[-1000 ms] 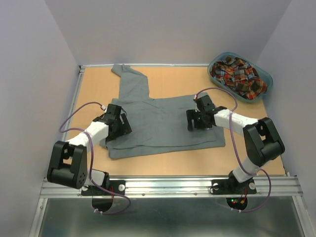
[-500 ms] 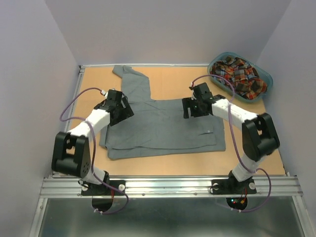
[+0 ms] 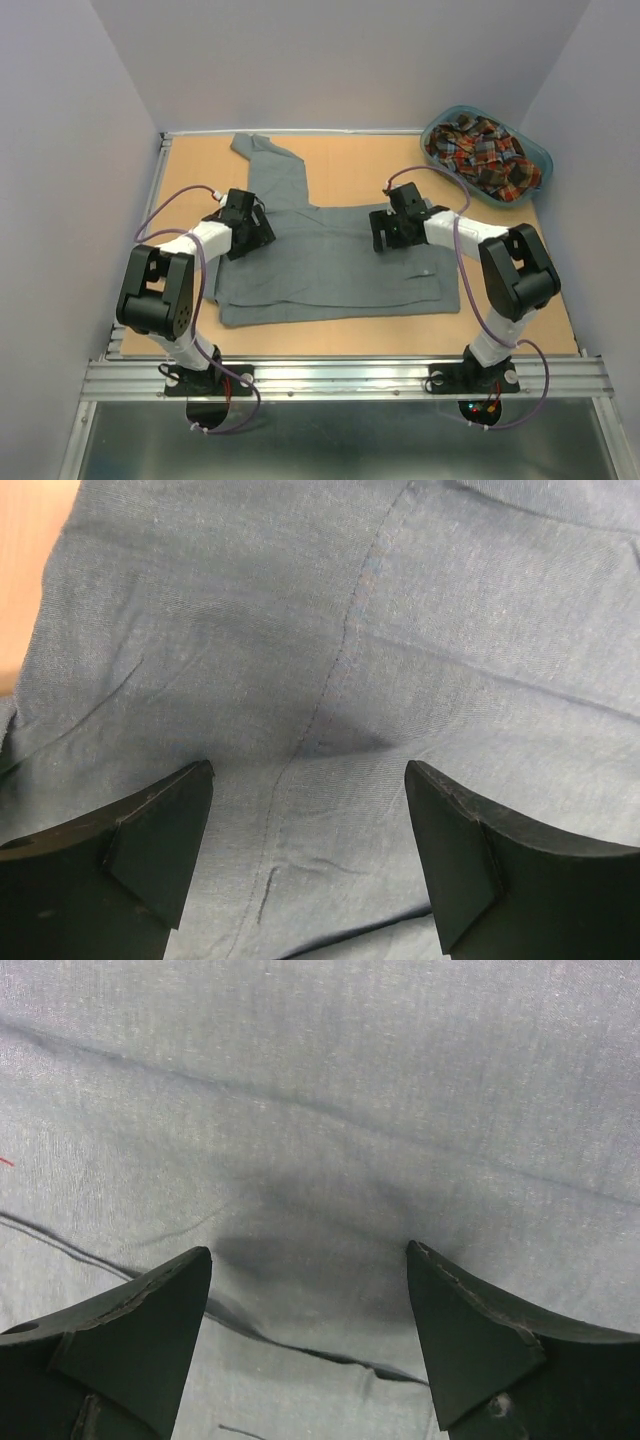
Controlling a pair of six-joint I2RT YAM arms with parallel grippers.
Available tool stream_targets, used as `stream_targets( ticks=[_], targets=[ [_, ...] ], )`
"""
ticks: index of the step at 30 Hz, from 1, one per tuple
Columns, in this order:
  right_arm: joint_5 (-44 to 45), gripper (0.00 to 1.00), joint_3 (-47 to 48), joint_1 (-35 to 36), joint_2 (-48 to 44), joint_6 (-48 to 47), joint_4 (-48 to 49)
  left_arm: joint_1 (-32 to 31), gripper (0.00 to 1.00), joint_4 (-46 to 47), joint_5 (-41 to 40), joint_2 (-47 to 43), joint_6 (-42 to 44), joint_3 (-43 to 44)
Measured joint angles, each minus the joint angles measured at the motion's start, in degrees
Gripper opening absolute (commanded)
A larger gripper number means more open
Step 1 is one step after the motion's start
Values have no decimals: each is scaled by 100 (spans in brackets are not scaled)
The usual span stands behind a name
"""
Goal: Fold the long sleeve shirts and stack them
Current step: Fold the shirt
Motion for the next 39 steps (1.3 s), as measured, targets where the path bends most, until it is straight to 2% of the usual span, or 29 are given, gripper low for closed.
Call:
stream_targets(
  ticks=[6,10,14,17,20,24,28,32,39],
  targets=[
    [-114,84,-767,4,-737,291,-168,-13,89,90,168,-813,-57,-837],
    [-122,85,-807,0,-916,341,-511,-11,90,-461,57,-1147,-13,-920],
    [74,85,-588,-13,-1126,184,-824,9,91,-1049,-490,-1327,179,-422],
    [181,83,-136,-149,-1137,-15,-866,96,91,-1051,-881,-1316,372,208],
    [170,81,417,-485,-1113,-212,-866,282,91,-850,-1051,-1069,581,772],
    [144,77,929,-848,-905,-369,-719,544,89,-715,-1056,-214,861,1510],
    [81,72,1010,-1001,-616,-455,-623,754,87,-708,-892,721,1062,2059],
    [-44,71,1010,-1099,-214,-518,-573,859,86,-761,-581,1408,1196,2439],
    [-107,72,1010,-1209,98,-601,-496,846,82,-732,-42,2105,1364,2839]
  ],
)
